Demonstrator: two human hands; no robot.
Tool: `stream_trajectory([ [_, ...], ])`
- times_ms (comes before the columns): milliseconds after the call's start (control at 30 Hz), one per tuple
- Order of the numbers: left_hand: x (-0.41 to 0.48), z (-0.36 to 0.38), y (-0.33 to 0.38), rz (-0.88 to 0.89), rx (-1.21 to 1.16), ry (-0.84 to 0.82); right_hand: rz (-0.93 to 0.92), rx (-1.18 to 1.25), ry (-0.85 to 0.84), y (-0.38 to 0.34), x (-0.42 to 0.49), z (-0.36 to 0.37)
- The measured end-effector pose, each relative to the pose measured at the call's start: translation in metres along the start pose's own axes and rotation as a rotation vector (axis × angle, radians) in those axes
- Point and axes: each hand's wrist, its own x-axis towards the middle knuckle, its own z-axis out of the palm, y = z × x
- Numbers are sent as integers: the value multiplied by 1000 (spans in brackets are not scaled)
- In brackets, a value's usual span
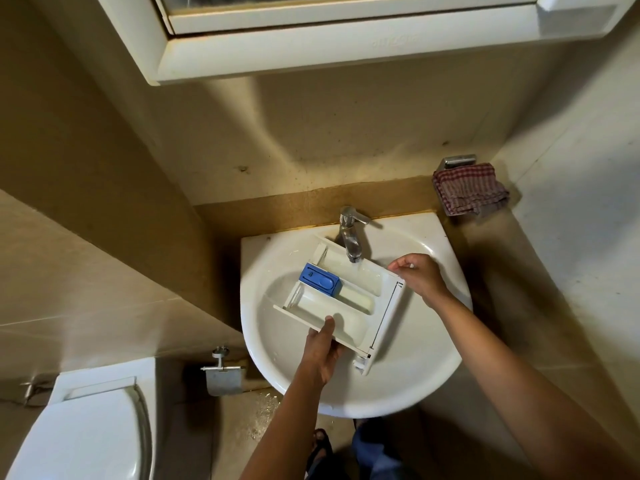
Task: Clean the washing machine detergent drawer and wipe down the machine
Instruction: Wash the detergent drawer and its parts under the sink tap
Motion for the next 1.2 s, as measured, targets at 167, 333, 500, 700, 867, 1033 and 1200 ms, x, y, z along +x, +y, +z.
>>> stream_trajectory([
  [167,-15,-7,-4,-6,164,9,43,-80,-85,-4,-4,-8],
  [333,-37,-1,-12,-41,132,-23,104,-184,-131,-16,-5,-26],
  [500,-52,12,-21,-125,97,-70,111,-276,-140,-34,-5,-40],
  [700,-60,16,-18,-149,138,-111,77,-360,-173,-40,-4,-50],
  [867,-58,20,-14,-99,132,-54,77,-253,-183,-30,-5,-49],
  [1033,-57,35,-24,8,97,119,70,-75,-169,-3,-2,-32],
  [1200,-55,50,-25,77,102,254,155,47,-199,7,7,-20],
])
